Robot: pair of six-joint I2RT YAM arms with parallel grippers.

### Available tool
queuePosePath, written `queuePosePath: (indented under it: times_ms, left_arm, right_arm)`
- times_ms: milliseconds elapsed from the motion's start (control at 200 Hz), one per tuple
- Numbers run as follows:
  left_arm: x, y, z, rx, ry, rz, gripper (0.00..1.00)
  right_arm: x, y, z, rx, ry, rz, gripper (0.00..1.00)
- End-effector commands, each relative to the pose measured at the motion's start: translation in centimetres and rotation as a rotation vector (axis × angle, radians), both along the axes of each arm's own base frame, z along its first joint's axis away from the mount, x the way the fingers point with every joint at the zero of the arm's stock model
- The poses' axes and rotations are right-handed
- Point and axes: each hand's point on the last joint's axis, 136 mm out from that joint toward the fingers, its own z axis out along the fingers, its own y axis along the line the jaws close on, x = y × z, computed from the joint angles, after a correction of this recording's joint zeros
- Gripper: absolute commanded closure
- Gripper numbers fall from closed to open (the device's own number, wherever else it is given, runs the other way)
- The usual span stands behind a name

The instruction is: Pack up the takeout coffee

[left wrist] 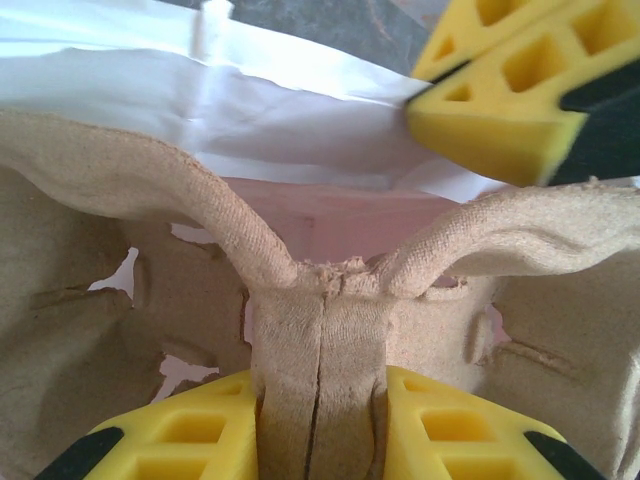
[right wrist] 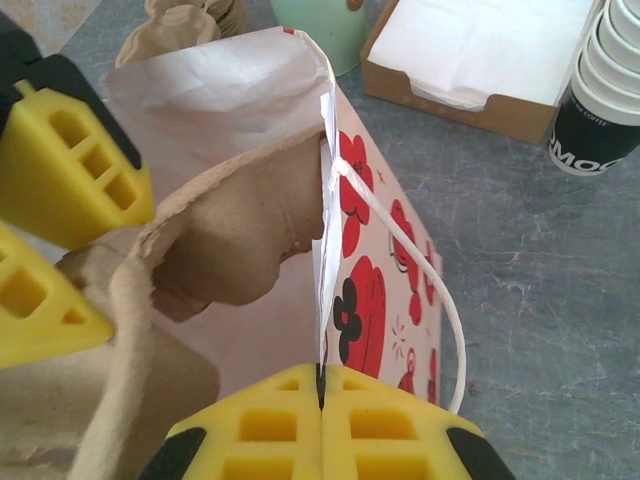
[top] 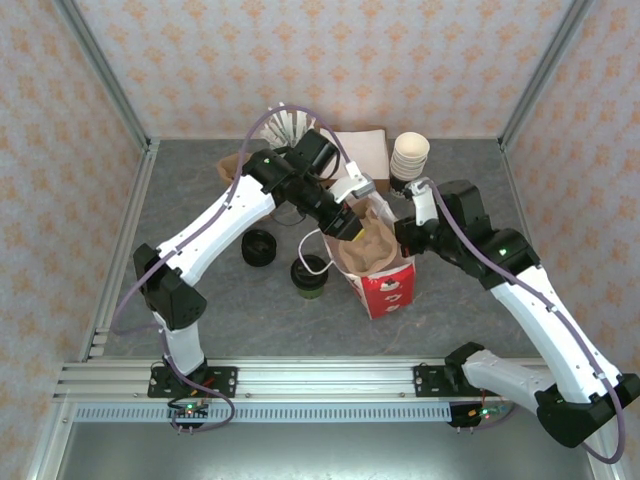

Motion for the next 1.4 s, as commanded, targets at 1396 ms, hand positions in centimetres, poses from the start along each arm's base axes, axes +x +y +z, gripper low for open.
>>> queuePosePath:
  times_ms: [1396]
  left_arm:
    - [0.7, -2.8, -7.2, 0.251, -0.276, -0.020, 0.69]
  right_arm:
    - [1.6, -1.2, -0.2, 0.216, -0.004, -0.278, 1.00]
